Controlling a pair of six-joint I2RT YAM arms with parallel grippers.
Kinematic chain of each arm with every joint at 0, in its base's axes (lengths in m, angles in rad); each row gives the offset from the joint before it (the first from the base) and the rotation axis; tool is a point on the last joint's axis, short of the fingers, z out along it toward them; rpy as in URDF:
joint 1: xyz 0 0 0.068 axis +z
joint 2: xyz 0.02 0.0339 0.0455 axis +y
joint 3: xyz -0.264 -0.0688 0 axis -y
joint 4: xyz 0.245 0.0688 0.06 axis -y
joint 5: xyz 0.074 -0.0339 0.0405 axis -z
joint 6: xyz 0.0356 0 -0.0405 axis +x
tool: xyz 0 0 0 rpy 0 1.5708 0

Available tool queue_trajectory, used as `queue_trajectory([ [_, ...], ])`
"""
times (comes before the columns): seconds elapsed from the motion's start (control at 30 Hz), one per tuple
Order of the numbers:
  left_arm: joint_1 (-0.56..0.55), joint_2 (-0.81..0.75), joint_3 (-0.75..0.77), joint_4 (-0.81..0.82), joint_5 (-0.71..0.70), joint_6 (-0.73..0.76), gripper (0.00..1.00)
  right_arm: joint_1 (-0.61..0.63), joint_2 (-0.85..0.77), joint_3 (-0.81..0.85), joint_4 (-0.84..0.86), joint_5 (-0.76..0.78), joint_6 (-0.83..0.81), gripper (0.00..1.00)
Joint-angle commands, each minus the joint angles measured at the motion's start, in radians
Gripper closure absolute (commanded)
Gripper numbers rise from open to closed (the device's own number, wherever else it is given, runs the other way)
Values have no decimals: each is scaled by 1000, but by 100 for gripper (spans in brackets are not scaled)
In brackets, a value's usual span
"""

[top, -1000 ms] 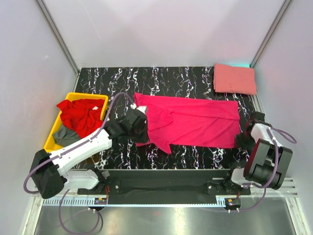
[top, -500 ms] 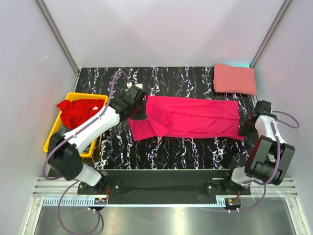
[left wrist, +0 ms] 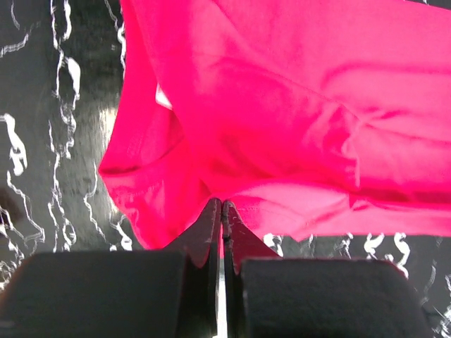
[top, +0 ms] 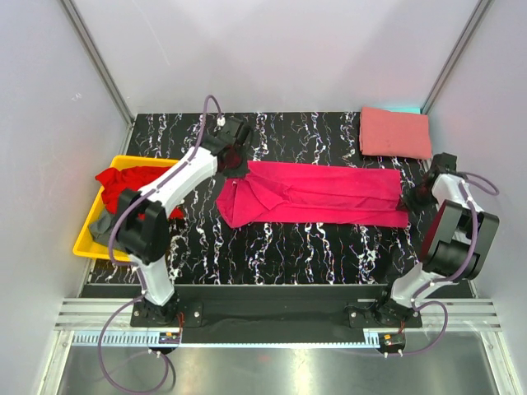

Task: Fold and stack the t-shirts
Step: Fold the tshirt

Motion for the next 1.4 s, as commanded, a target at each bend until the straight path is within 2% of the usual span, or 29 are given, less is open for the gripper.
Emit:
queue_trajectory([
  [0.0, 14, 49, 108, -43, -32, 52, 100, 36, 35, 98, 1, 15, 0, 100],
  [0.17, 35, 85, 149, -48, -31, 69, 100, 105, 121, 170, -34, 53, 9, 100],
  [0.47, 61, 174, 263, -96, -37, 108, 100, 108, 155, 175, -83, 199, 8, 100],
  [1.07, 90, 335, 379, -57, 17, 126, 100, 108, 188, 212, -42, 179, 9, 100],
  [1.37, 92, 396, 459, -96, -12, 131, 100, 110, 210, 241, -62, 201, 9, 100],
])
